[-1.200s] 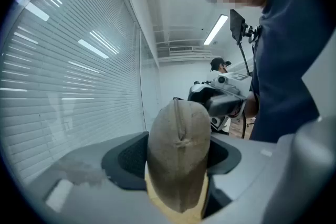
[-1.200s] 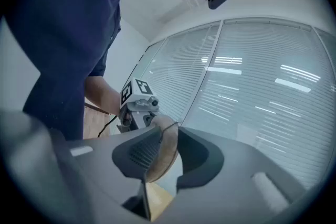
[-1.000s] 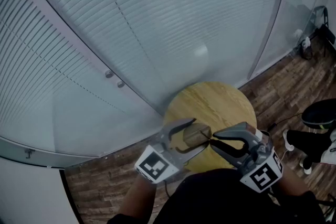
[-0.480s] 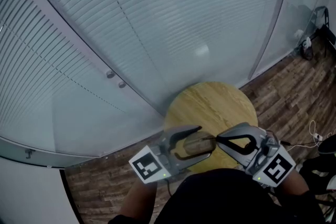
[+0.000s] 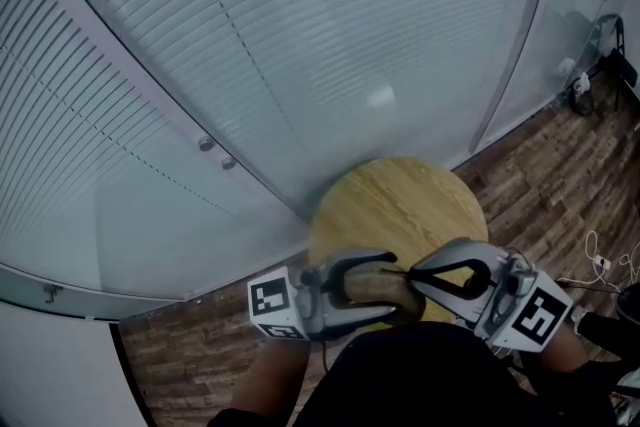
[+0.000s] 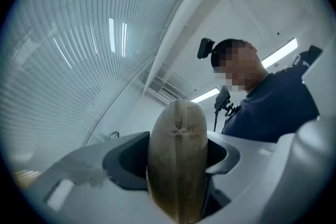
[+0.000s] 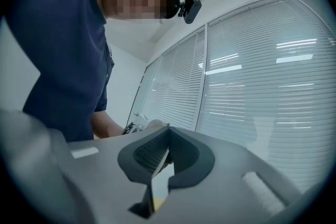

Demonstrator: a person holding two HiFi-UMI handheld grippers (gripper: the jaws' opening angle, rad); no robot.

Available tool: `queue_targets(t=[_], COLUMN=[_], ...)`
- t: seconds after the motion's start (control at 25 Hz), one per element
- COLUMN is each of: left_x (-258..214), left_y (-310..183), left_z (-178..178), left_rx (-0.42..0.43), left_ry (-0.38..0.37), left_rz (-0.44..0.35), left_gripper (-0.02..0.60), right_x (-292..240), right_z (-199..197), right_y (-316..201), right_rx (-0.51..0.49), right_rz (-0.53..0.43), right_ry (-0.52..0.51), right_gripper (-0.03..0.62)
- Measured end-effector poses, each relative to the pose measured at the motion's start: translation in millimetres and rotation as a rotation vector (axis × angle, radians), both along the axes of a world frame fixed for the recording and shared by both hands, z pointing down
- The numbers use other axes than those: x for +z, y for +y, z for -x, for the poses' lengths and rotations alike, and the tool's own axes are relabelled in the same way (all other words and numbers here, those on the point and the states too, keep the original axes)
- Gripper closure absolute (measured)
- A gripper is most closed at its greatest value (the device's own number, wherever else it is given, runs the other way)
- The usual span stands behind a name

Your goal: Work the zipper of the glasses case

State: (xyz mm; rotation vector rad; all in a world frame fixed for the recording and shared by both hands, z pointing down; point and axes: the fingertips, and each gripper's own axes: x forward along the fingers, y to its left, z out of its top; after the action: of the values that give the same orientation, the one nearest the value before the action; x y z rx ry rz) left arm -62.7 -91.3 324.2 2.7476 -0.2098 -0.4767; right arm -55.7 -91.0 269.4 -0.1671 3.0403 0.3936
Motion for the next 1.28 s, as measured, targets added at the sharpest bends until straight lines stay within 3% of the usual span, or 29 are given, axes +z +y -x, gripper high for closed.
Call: queue_targets(t=[0.16, 0.32, 0.48, 0.76, 0.96, 1.28], left_x=[-1, -11, -28, -58, -81, -81], left_y=[-8, -18, -33, -55, -71, -93], left_z=[10, 22, 50, 74, 80, 102], left_rx=[-0.018, -0.048, -0.096, -0.138, -0.182, -0.322], left_ry=[0.119, 0.185, 0.365, 0.526, 0.556, 0.692], left_rz=[0.064, 0.087, 0.134, 0.17, 0.173, 0.281], left_gripper=[0.29, 0.29, 0.29, 0.288, 0.288, 0.287], right_x=[0, -1, 1, -5, -8, 8], right_z=[-8, -9, -6, -14, -23, -20], right_y=[-8, -10, -11, -16, -19, -15], right_rx=[0.005, 0.004, 0.007, 0.023, 0.047, 0.103], right_rz=[0.006, -0.014, -0.024, -0.033, -0.035, -0.055], right_ry=[0.006, 0.022, 0.026, -0.002, -0.032, 0.001], right_gripper=[0.583, 0.583, 0.583, 0.583, 0.583, 0.583])
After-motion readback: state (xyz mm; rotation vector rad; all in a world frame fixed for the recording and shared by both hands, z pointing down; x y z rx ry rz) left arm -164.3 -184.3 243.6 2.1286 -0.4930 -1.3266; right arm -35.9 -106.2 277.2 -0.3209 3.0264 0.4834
